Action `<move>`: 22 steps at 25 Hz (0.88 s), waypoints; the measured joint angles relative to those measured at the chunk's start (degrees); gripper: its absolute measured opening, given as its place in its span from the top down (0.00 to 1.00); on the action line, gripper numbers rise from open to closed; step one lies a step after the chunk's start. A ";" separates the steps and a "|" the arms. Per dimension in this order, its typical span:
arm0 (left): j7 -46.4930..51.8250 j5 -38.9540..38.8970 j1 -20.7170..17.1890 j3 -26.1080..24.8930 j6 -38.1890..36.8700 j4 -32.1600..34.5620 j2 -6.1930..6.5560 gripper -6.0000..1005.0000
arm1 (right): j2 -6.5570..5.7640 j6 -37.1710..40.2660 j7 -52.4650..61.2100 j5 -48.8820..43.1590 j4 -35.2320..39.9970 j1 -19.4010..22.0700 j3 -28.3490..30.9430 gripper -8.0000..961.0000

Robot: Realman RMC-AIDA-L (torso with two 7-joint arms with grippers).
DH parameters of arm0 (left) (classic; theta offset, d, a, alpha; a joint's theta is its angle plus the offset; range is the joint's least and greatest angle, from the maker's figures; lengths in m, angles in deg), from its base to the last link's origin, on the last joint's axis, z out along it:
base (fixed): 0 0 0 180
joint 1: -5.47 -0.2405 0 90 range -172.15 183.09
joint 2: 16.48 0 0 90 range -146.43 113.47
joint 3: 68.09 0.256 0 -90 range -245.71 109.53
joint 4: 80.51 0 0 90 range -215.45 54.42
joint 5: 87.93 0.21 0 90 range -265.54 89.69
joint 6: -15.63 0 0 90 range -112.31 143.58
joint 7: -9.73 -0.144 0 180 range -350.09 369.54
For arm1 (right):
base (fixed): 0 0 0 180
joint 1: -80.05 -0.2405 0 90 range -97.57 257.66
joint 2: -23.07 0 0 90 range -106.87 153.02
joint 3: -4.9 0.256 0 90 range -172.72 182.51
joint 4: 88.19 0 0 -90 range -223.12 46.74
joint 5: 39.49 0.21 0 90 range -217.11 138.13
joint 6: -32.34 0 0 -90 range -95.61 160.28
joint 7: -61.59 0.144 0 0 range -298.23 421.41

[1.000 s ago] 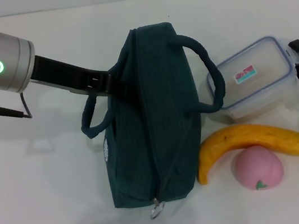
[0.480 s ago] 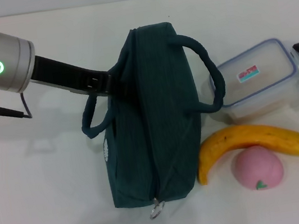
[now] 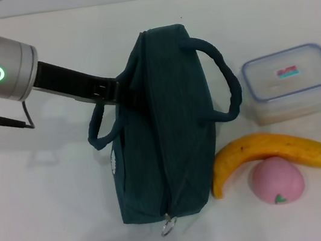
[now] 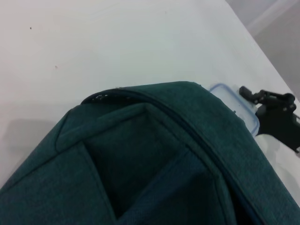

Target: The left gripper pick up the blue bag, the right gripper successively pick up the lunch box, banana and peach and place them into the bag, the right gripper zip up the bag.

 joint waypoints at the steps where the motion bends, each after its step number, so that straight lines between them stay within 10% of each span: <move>1: 0.00 0.00 -0.05 0.02 0.00 0.00 -0.01 0.94 | -0.02 -0.09 -0.53 0.00 1.55 -0.25 -0.23 0.90; 22: -0.51 -0.62 -0.44 0.09 0.00 -0.17 -0.09 0.94 | -0.98 -1.52 -8.28 -1.24 11.32 -4.67 -13.72 0.90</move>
